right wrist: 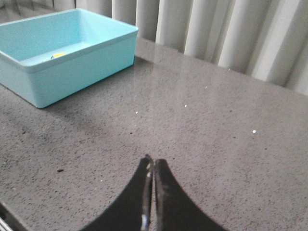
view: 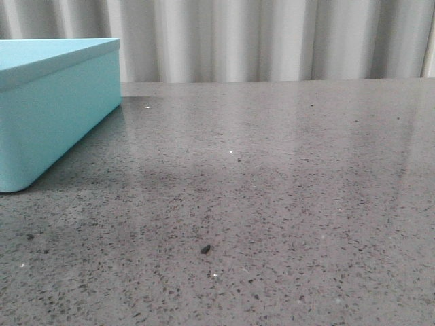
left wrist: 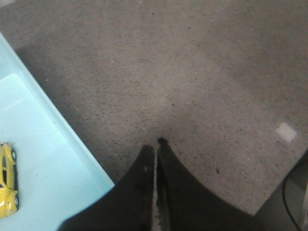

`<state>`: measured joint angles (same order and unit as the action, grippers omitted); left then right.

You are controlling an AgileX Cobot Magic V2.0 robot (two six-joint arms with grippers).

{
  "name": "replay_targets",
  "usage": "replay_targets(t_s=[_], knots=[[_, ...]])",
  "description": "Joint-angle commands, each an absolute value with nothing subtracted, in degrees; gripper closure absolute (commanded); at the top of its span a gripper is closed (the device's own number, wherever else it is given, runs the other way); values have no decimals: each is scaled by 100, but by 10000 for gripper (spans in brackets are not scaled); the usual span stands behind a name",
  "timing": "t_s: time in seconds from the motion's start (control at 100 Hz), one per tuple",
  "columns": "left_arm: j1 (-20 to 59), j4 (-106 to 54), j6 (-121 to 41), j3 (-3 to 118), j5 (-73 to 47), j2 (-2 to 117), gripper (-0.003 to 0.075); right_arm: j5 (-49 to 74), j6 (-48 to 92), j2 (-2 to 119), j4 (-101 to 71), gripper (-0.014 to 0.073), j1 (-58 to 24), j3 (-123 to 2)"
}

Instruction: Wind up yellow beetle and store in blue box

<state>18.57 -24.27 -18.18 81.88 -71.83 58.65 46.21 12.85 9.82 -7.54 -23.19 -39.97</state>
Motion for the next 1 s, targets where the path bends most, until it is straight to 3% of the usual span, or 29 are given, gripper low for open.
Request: replay_targets(t_s=[0.0,0.18,0.55,0.79,0.99], knots=[[2038,-2546,-1808,7926,-7004,5290,741,3941,1358,833,-563,636,-2309,-3908],[2072,-2546,-1808,6657,-6518,3824,741,3533,1358,322,-167,636,-2309,-3336],[2072,-2494,-1808,3508,-4086,895,741,3485,1358,-138,-64,636,-2309,-3059],[2072,-2506,-1808,2184,-2304,285,741,3179,1358,-138,-103,636,-2309,-3031],[2072,-2726,-1808,1297,-731,285,741,1814,1358,-159,-103,636,-2309,-2475]])
